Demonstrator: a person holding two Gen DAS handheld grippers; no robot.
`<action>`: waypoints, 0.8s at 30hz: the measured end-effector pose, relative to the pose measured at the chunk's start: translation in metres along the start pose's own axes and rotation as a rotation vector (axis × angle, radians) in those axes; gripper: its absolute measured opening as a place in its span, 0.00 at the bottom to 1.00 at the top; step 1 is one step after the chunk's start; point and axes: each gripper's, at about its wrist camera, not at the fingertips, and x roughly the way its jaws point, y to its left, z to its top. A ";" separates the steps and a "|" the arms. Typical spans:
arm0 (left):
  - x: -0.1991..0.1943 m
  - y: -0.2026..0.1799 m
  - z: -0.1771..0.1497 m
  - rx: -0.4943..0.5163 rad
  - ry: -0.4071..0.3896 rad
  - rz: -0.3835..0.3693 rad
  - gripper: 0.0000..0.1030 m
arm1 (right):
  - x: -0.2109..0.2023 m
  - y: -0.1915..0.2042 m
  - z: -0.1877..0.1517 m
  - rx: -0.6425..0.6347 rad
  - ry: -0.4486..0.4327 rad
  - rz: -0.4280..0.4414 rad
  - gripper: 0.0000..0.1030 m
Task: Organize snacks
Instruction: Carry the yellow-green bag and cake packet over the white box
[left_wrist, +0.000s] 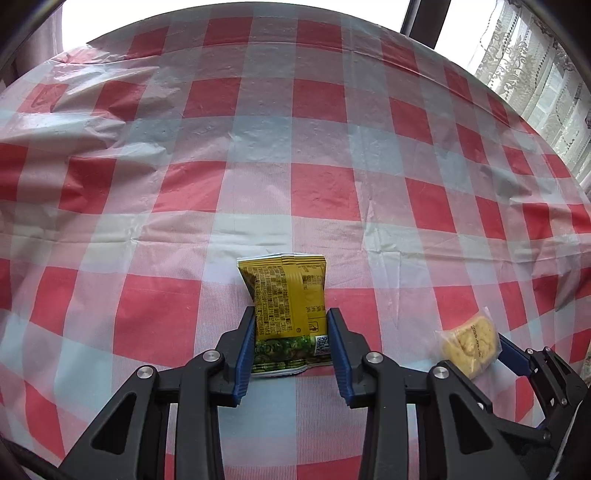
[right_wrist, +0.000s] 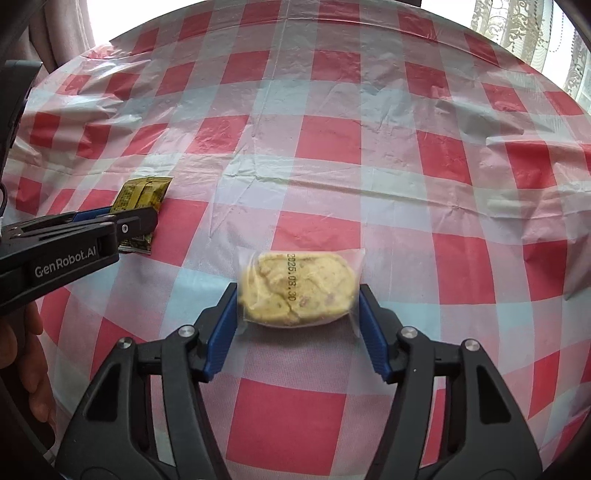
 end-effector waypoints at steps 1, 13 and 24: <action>-0.003 0.001 -0.005 0.000 0.001 -0.003 0.37 | -0.002 -0.001 -0.002 0.003 0.000 -0.002 0.62; -0.032 -0.011 -0.054 0.006 0.029 -0.047 0.35 | -0.033 -0.016 -0.048 0.019 0.021 -0.020 0.61; -0.064 -0.037 -0.095 0.046 0.039 -0.105 0.35 | -0.086 -0.035 -0.085 0.053 0.003 -0.042 0.61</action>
